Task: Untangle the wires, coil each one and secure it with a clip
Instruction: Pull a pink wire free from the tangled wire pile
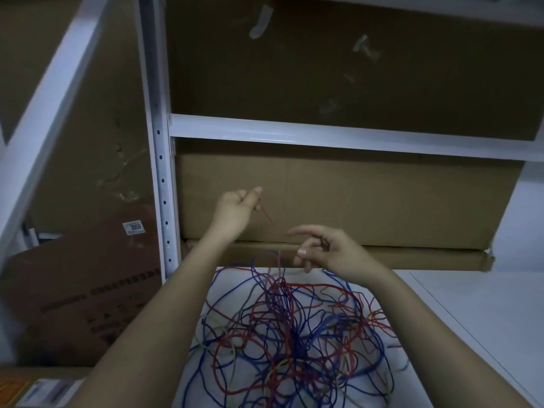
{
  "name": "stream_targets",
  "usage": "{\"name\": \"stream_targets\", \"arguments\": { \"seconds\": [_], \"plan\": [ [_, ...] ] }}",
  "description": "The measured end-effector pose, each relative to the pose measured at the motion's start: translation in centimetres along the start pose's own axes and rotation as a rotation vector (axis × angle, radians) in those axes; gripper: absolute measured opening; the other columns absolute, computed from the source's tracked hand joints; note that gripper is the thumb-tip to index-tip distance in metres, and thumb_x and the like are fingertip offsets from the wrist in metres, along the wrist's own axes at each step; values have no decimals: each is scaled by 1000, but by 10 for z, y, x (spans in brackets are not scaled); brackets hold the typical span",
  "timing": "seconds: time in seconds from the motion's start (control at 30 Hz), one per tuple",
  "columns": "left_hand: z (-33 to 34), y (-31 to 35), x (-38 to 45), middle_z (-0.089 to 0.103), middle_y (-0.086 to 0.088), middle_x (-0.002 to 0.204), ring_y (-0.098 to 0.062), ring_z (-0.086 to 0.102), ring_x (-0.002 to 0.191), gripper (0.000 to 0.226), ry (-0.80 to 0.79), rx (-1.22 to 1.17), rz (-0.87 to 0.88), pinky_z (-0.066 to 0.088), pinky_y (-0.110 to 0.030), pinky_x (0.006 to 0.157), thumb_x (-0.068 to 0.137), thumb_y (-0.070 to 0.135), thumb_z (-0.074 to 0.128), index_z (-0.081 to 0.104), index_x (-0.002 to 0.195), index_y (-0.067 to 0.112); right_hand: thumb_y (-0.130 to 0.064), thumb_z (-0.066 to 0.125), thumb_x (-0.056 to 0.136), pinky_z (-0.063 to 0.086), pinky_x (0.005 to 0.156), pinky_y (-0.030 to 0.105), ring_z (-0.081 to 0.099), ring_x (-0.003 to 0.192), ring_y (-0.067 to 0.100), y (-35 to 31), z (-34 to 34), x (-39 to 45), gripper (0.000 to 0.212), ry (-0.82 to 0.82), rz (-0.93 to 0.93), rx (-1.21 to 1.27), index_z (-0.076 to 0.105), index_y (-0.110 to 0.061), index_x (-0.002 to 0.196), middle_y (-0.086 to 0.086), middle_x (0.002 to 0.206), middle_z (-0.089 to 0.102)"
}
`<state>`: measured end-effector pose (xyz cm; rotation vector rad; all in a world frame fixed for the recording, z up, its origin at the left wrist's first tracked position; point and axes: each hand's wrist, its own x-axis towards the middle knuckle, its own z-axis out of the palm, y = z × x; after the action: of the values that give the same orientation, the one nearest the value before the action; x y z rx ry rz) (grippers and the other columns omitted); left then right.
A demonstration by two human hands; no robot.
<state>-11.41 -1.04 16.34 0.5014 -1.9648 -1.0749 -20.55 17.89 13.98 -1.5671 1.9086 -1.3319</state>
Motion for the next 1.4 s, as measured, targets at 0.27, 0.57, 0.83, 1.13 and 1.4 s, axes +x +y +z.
{"name": "stream_targets", "arguments": {
  "seconds": [0.27,0.57,0.83,1.13,1.4],
  "plan": [
    [-17,23,1,37,0,50,-9,35,45,40,112,-408,-46,32,-20,48,101,32,44,56,66,16,-19,62,93,45,98,31,56,113,15,71,-4,3,21,-345,216,-870,70,-13,111,-2,125,62],
    [-22,24,-5,36,-2,53,-13,34,50,41,67,-313,-10,29,-26,52,101,36,42,59,69,17,-35,55,95,44,90,19,55,109,13,5,33,41,46,59,126,-139,52,-9,133,0,120,59],
    [-35,18,-8,31,8,40,-10,29,42,43,42,-504,4,25,-24,50,101,39,40,59,74,11,-14,39,103,52,54,19,51,58,10,12,48,65,18,287,190,260,52,-15,91,0,76,50],
    [-25,4,-29,23,7,38,-8,21,36,47,-277,-832,-57,23,-20,45,100,40,30,47,70,10,-21,50,99,42,67,15,53,73,7,10,17,91,22,634,152,-132,67,-10,109,3,97,64],
    [-17,0,-23,41,5,53,-10,30,54,29,-13,-729,-251,28,-21,55,103,13,24,52,96,8,-22,51,99,32,53,20,50,57,2,35,68,31,24,60,-160,-444,73,-13,97,-19,60,59]
  ]
}}
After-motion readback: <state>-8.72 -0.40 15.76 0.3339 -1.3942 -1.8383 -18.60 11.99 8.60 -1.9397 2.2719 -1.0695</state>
